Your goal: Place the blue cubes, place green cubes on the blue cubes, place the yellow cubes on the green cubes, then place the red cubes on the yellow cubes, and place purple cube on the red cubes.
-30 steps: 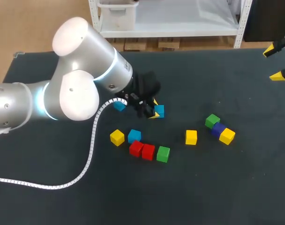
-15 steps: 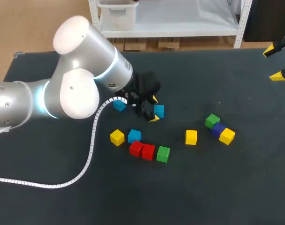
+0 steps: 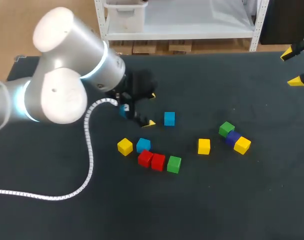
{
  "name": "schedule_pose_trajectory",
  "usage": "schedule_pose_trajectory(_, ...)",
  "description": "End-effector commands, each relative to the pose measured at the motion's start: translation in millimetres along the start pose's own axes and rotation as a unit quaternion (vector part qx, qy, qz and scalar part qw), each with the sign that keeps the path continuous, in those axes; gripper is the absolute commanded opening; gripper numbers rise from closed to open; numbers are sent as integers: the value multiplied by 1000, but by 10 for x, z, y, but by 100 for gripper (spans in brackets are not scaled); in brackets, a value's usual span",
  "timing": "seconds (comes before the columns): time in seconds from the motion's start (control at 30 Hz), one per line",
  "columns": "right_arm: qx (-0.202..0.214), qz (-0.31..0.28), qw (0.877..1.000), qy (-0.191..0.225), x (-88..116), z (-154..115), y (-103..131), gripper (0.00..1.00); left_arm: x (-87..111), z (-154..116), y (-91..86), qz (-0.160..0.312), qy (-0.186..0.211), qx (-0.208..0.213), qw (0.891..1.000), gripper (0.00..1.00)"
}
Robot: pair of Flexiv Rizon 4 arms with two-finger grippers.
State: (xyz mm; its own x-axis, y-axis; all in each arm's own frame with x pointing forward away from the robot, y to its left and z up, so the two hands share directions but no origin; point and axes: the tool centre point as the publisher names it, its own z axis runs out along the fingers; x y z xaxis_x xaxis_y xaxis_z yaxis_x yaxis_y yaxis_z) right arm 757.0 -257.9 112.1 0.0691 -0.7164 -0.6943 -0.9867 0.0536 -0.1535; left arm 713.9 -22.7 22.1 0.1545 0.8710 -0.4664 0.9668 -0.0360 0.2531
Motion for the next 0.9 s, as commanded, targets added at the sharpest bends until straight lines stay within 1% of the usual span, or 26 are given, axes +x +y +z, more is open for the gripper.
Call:
schedule_pose_trajectory(0.03, 1, 0, 1000, 0, -1, 2, 4, 100, 217, -290, -33, 55, -16, 13, 998, 100)
schedule_pose_trajectory(0.07, 1, 0, 1000, 0, -1, 2, 4, 100, 256, -321, -28, 73, -12, 18, 997, 100)
schedule_pose_trajectory(0.1, 1, 0, 1000, 0, -1, 2, 4, 100, 297, -349, -18, 90, 0, 24, 996, 100)
schedule_pose_trajectory(0.17, 1, 0, 1000, 0, -1, 2, 4, 100, 374, -411, 14, 117, -1, 32, 993, 100)
schedule_pose_trajectory(0.23, 1, 0, 1000, 0, -1, 2, 4, 100, 431, -464, 53, 152, 14, 39, 987, 100)
schedule_pose_trajectory(0.27, 1, 0, 1000, 0, -1, 2, 4, 100, 455, -488, 76, 167, 13, 47, 985, 100)
schedule_pose_trajectory(0.33, 1, 0, 1000, 0, -1, 2, 4, 100, 486, -511, 119, 199, 28, 64, 978, 100)
schedule_pose_trajectory(0.4, 1, 0, 1000, 0, -1, 2, 4, 100, 506, -522, 164, 219, 29, 84, 972, 100)
schedule_pose_trajectory(0.43, 1, 0, 1000, 0, -1, 2, 4, 100, 510, -522, 179, 237, 37, 95, 966, 100)
schedule_pose_trajectory(0.47, 1, 0, 1000, 0, -1, 2, 4, 100, 507, -516, 184, 250, 34, 108, 962, 100)
schedule_pose_trajectory(0.5, 1, 0, 1000, 0, -1, 2, 4, 100, 509, -509, 198, 250, 33, 115, 961, 100)
schedule_pose_trajectory(0.53, 1, 0, 1000, 0, -1, 2, 4, 100, 518, -499, 219, 256, 42, 123, 958, 100)
schedule_pose_trajectory(0.57, 1, 0, 1000, 0, -1, 2, 4, 100, 519, -491, 227, 271, 43, 128, 953, 100)
schedule_pose_trajectory(0.6, 1, 0, 1000, 0, -1, 2, 4, 100, 513, -483, 233, 273, 43, 134, 952, 100)
schedule_pose_trajectory(0.67, 1, 0, 1000, 0, -1, 2, 4, 100, 517, -439, 272, 266, 50, 149, 951, 100)
schedule_pose_trajectory(0.7, 1, 0, 1000, 0, -1, 2, 4, 100, 519, -418, 289, 270, 52, 148, 950, 100)
schedule_pose_trajectory(0.77, 1, 0, 1000, 0, -1, 2, 4, 100, 532, -379, 325, 258, 57, 154, 952, 100)
schedule_pose_trajectory(0.83, 1, 0, 1000, 0, -1, 2, 4, 100, 554, -330, 350, 256, 60, 156, 952, 100)
schedule_pose_trajectory(0.9, 1, 0, 1000, 0, -1, 2, 4, 100, 569, -276, 363, 258, 61, 160, 951, 100)
